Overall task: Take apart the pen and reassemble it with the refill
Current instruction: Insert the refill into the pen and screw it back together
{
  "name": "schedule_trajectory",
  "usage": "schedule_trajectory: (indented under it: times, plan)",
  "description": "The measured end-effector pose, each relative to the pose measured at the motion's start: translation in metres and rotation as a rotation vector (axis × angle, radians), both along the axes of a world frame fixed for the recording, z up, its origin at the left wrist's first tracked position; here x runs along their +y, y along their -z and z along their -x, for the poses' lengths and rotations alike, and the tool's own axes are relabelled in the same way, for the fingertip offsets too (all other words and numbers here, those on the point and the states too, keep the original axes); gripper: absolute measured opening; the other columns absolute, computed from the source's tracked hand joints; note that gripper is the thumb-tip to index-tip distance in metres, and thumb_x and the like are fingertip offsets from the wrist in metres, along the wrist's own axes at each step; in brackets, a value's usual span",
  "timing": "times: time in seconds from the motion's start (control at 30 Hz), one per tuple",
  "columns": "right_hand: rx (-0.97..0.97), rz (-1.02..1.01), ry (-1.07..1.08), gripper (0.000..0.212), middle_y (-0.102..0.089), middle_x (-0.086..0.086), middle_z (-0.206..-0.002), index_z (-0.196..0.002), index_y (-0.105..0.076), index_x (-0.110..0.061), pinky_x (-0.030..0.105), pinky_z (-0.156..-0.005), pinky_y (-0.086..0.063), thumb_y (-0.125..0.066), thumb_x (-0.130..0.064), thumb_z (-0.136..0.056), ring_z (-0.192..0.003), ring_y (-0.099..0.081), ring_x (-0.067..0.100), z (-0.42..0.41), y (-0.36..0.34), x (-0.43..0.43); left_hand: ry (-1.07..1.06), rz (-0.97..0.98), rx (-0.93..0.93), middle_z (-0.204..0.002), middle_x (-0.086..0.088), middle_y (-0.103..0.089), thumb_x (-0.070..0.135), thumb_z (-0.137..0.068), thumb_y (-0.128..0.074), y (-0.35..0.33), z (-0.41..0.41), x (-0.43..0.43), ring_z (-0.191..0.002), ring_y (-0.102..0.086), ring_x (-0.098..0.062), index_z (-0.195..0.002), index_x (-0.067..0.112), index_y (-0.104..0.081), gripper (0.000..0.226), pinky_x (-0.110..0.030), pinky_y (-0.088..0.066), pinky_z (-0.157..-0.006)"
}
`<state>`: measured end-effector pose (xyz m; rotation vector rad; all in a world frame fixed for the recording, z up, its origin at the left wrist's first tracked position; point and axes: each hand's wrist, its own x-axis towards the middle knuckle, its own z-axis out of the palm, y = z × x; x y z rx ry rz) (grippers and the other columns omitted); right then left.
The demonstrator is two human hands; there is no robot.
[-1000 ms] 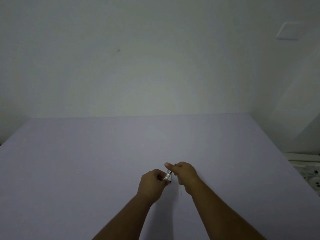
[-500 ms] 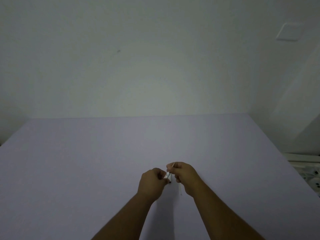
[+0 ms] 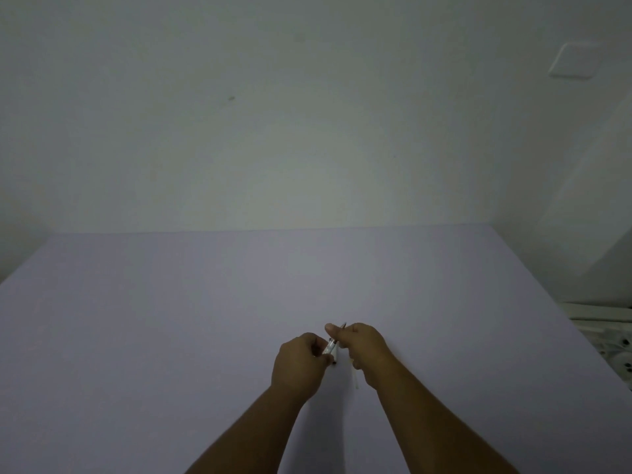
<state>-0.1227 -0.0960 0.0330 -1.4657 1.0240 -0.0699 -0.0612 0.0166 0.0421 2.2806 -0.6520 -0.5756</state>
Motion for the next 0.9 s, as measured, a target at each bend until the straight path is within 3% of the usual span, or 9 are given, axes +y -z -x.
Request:
schedule_trajectory:
  times: [0.17, 0.43, 0.53, 0.67, 0.9]
  plan:
    - [-0.133, -0.095, 0.029, 0.012, -0.066, 0.006, -0.088, -0.079, -0.067, -0.016, 0.025, -0.059, -0.038, -0.064, -0.026, -0.085, -0.064, -0.047, 0.012, -0.001, 0.002, -0.002, -0.01, -0.014, -0.007, -0.082, 0.004, -0.061, 0.02, -0.082, -0.068, -0.001, -0.006, -0.003, -0.074, -0.055, -0.011, -0.098, 0.013, -0.068, 0.017, -0.011, -0.034, -0.053]
    - [-0.001, -0.038, 0.077, 0.034, -0.064, 0.015, -0.09, -0.075, -0.063, -0.005, 0.029, -0.062, -0.041, -0.069, -0.038, -0.08, -0.058, -0.046, 0.015, -0.012, 0.001, -0.001, -0.016, -0.043, -0.086, -0.094, -0.001, -0.07, 0.022, -0.086, -0.062, 0.003, -0.003, -0.007, -0.072, -0.054, -0.01, -0.098, 0.015, -0.065, 0.014, -0.011, -0.033, -0.051]
    - [-0.032, -0.068, 0.024, 0.029, -0.059, 0.006, -0.077, -0.078, -0.061, -0.009, 0.026, -0.059, -0.038, -0.067, -0.038, -0.082, -0.06, -0.044, 0.012, -0.012, 0.003, -0.002, -0.039, -0.026, -0.043, -0.084, 0.002, -0.064, 0.022, -0.085, -0.065, 0.006, -0.007, -0.006, -0.072, -0.054, -0.01, -0.098, 0.014, -0.065, 0.015, -0.012, -0.034, -0.052]
    - [-0.139, -0.098, 0.05, 0.007, -0.062, -0.003, -0.077, -0.086, -0.067, -0.013, 0.021, -0.061, -0.041, -0.065, -0.02, -0.085, -0.065, -0.048, 0.006, -0.012, 0.007, -0.003, -0.04, -0.021, 0.003, -0.08, 0.006, -0.059, 0.022, -0.082, -0.067, 0.007, -0.012, -0.006, -0.073, -0.055, -0.011, -0.095, 0.015, -0.065, 0.015, -0.013, -0.035, -0.053]
    - [-0.08, -0.086, 0.043, 0.022, -0.06, -0.001, -0.072, -0.099, -0.07, -0.001, 0.021, -0.059, -0.04, -0.067, -0.017, -0.084, -0.063, -0.048, 0.008, -0.019, 0.01, -0.004, -0.063, -0.022, 0.057, -0.068, 0.013, -0.053, 0.021, -0.08, -0.068, 0.013, -0.015, -0.005, -0.066, -0.052, -0.007, -0.088, 0.019, -0.062, 0.01, -0.014, -0.033, -0.052]
